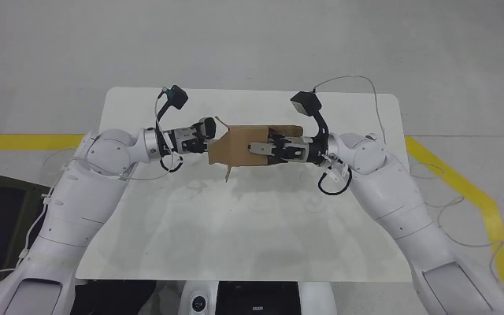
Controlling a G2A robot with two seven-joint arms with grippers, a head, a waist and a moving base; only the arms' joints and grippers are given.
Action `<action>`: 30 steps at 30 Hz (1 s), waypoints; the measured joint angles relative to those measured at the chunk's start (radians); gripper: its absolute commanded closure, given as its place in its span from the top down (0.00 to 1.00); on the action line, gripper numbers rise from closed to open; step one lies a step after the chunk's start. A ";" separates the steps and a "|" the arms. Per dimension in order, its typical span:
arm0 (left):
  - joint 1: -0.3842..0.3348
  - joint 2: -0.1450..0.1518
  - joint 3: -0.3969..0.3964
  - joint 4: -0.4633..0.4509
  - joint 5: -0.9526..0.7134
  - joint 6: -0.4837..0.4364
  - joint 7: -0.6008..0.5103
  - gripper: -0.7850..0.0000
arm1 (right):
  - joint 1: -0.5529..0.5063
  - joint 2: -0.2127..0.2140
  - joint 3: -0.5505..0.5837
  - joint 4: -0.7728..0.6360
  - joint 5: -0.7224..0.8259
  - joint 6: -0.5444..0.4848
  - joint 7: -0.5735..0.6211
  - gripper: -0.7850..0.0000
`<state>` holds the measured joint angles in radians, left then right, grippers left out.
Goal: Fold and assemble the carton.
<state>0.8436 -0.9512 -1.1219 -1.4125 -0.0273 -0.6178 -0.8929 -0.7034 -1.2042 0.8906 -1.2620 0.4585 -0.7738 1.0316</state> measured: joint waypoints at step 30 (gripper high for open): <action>-0.002 0.000 -0.008 0.017 0.002 0.006 0.001 1.00 | 0.000 -0.006 0.067 0.045 -0.052 -0.027 -0.119 0.00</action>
<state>0.8414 -0.9511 -1.1296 -1.3957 -0.0255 -0.6115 -0.8923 -0.7039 -1.2103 0.9577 -1.2175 0.4069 -0.8003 0.9125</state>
